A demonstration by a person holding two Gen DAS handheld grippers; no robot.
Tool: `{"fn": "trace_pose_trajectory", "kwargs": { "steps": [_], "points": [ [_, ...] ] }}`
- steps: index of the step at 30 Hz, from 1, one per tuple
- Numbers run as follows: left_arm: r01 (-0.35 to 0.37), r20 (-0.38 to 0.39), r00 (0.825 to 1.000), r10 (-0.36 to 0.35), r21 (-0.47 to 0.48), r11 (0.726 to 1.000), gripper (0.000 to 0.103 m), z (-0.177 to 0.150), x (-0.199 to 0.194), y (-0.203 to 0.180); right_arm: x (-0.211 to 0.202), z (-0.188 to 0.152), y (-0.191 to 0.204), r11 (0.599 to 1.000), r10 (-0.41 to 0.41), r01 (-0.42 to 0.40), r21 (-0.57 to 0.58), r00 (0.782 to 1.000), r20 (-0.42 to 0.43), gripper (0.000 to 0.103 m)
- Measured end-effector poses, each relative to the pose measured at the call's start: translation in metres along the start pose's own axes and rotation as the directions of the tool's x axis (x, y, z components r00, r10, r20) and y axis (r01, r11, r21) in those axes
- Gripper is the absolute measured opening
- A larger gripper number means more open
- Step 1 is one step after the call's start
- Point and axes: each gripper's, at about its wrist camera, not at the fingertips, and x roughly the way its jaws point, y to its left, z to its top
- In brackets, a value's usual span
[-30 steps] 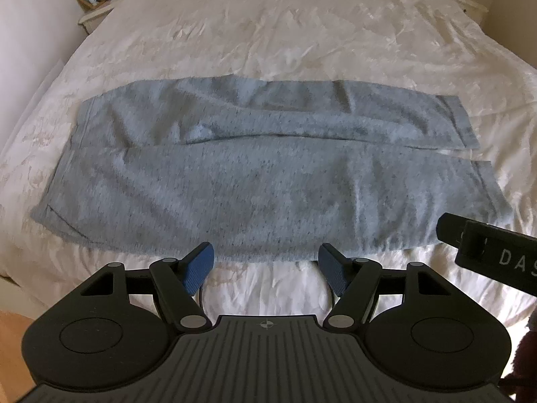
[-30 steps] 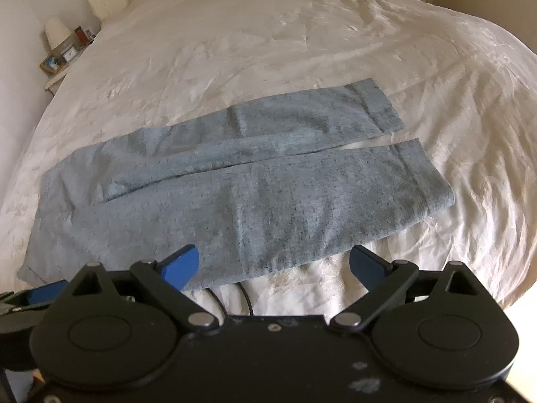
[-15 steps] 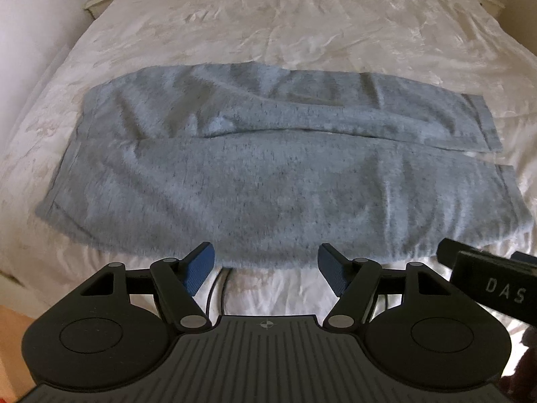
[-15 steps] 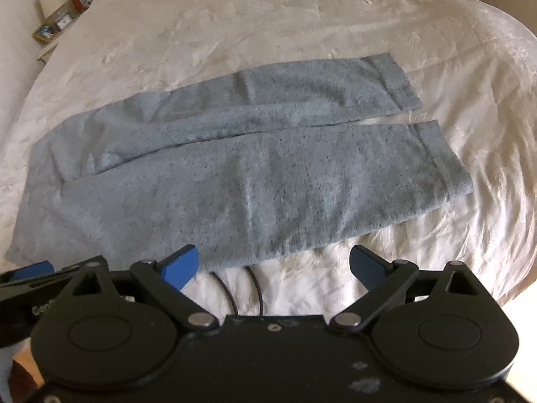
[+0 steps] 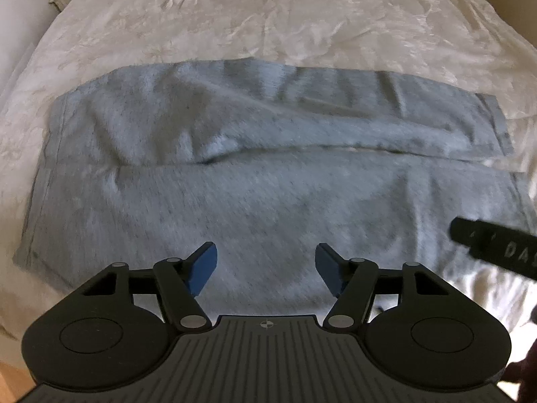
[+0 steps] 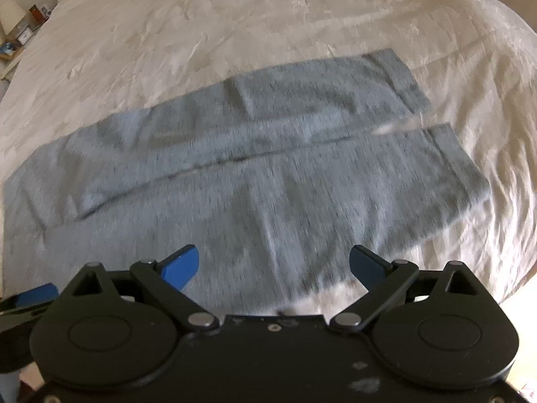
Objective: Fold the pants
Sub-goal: 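Lower both grippers toward the pants, right gripper reaching the leg cuffs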
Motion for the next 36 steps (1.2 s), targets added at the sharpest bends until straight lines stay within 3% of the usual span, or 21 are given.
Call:
{"fn": "trace_pose_trajectory", "kwargs": {
  "steps": [3,6,11,15,23,27,31,33,35,36],
  "points": [
    [-0.009,0.01,1.0,0.009,0.019,1.0,0.059,0.017,0.013,0.014,0.013,0.018,0.008,0.999,-0.033,0.033,0.014,0.999,0.008,0.102],
    [-0.014,0.015,1.0,0.014,0.031,0.999,0.058,0.037,0.027,0.028,0.026,0.04,0.01,0.998,-0.052,0.052,0.043,0.999,0.01,0.088],
    [-0.036,0.044,0.998,0.034,0.028,0.999,0.057,0.075,0.042,0.047,0.054,0.092,0.003,0.988,-0.109,0.104,0.111,0.993,0.039,0.089],
    [-0.046,0.074,0.996,0.046,-0.007,0.999,0.056,0.104,0.049,0.057,0.089,0.144,-0.018,0.964,-0.147,0.135,0.227,0.989,0.037,0.088],
    [-0.074,0.072,0.994,0.079,-0.074,0.995,0.05,0.143,0.069,0.073,0.167,0.227,-0.048,0.903,-0.213,0.209,0.376,0.976,-0.03,0.088],
    [-0.086,0.042,0.995,0.09,-0.091,0.992,0.05,0.15,0.082,0.076,0.202,0.254,-0.057,0.872,-0.25,0.257,0.416,0.966,-0.073,0.088],
    [-0.081,0.004,0.997,0.082,-0.094,0.992,0.05,0.155,0.095,0.077,0.228,0.26,-0.067,0.871,-0.235,0.269,0.412,0.963,-0.134,0.078],
    [-0.068,-0.008,0.998,0.067,-0.096,0.993,0.05,0.16,0.101,0.077,0.229,0.255,-0.072,0.876,-0.204,0.237,0.419,0.971,-0.123,0.066],
    [-0.058,-0.013,0.998,0.057,-0.097,0.994,0.05,0.167,0.106,0.077,0.223,0.249,-0.078,0.897,-0.143,0.175,0.405,0.984,-0.106,0.017],
    [-0.051,-0.014,0.999,0.05,-0.101,0.994,0.05,0.17,0.108,0.077,0.216,0.245,-0.082,0.904,-0.113,0.141,0.403,0.989,-0.093,0.009]
  ]
}}
